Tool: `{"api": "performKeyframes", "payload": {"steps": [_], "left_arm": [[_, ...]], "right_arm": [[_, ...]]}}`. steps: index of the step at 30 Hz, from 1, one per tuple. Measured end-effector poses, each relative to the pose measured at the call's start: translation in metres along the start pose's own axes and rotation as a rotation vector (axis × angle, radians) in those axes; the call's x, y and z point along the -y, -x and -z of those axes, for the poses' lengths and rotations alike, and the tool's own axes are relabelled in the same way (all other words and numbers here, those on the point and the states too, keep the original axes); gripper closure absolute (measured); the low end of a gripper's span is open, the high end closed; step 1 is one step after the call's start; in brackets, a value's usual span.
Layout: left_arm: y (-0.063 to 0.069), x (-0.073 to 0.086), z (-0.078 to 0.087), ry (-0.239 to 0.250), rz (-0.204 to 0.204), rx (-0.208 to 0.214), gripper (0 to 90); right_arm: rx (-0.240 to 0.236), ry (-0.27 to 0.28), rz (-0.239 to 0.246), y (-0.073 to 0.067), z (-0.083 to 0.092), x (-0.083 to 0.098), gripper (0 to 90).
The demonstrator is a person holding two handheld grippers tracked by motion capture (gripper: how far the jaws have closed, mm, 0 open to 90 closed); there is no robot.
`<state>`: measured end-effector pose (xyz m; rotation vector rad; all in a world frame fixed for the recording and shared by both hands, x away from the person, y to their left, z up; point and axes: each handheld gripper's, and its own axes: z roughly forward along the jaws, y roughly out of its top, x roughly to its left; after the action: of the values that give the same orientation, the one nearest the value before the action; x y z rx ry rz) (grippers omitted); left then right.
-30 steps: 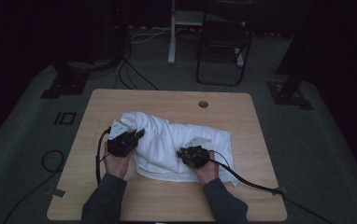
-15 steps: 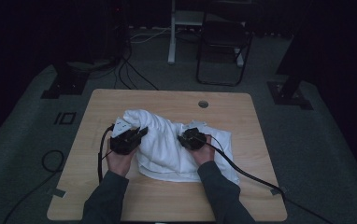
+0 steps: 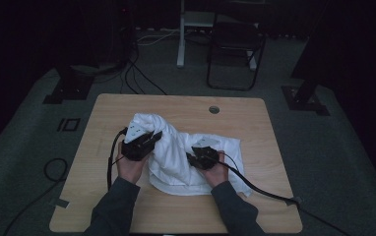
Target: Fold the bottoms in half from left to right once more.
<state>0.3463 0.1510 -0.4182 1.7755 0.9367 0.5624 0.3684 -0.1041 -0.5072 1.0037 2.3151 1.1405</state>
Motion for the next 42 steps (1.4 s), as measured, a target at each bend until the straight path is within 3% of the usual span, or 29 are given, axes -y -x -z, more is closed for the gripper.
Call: {"api": "performKeyframes", "payload": {"steps": [3,6,10,12,15,18,22,25,28,31,39,42], "left_arm": [[0.001,-0.001,0.000,0.000,-0.006,0.002,83.4],[0.006,-0.003,-0.002,-0.002,-0.021,0.010,83.4],[0.015,-0.009,-0.005,0.006,-0.057,0.028,83.4],[0.018,-0.011,-0.008,0.004,-0.067,0.032,83.3],[0.022,-0.010,-0.010,-0.006,-0.085,0.036,83.3],[0.022,-0.010,-0.008,-0.005,-0.092,0.033,83.3],[0.021,-0.010,-0.006,-0.010,-0.096,0.030,83.3],[0.022,-0.010,-0.006,-0.012,-0.101,0.030,83.3],[0.024,-0.010,-0.007,-0.014,-0.104,0.035,83.3],[0.028,-0.011,-0.006,-0.018,-0.111,0.044,83.3],[0.037,-0.015,-0.007,-0.023,-0.146,0.057,83.3],[0.041,-0.013,-0.013,-0.042,-0.158,0.060,83.2]], "right_arm": [[-0.029,-0.046,0.035,-0.008,0.008,0.013,56.4],[-0.022,-0.061,0.047,-0.017,0.000,0.021,55.2],[-0.044,-0.064,0.033,-0.023,-0.012,0.018,55.7],[-0.059,-0.062,0.055,-0.037,-0.021,0.011,55.3],[-0.082,-0.064,0.092,-0.043,-0.018,0.006,51.1],[-0.091,-0.025,0.072,-0.035,0.004,0.009,51.7],[0.016,0.035,0.024,-0.012,0.041,0.027,51.6],[0.078,-0.008,-0.037,0.005,0.052,0.046,51.2],[0.099,-0.059,-0.096,0.016,0.046,0.062,53.3],[0.088,-0.102,-0.094,0.014,0.030,0.066,56.3],[0.007,-0.070,-0.100,0.001,-0.005,0.043,58.0],[-0.109,-0.060,-0.069,-0.009,-0.015,0.035,54.7]]}}
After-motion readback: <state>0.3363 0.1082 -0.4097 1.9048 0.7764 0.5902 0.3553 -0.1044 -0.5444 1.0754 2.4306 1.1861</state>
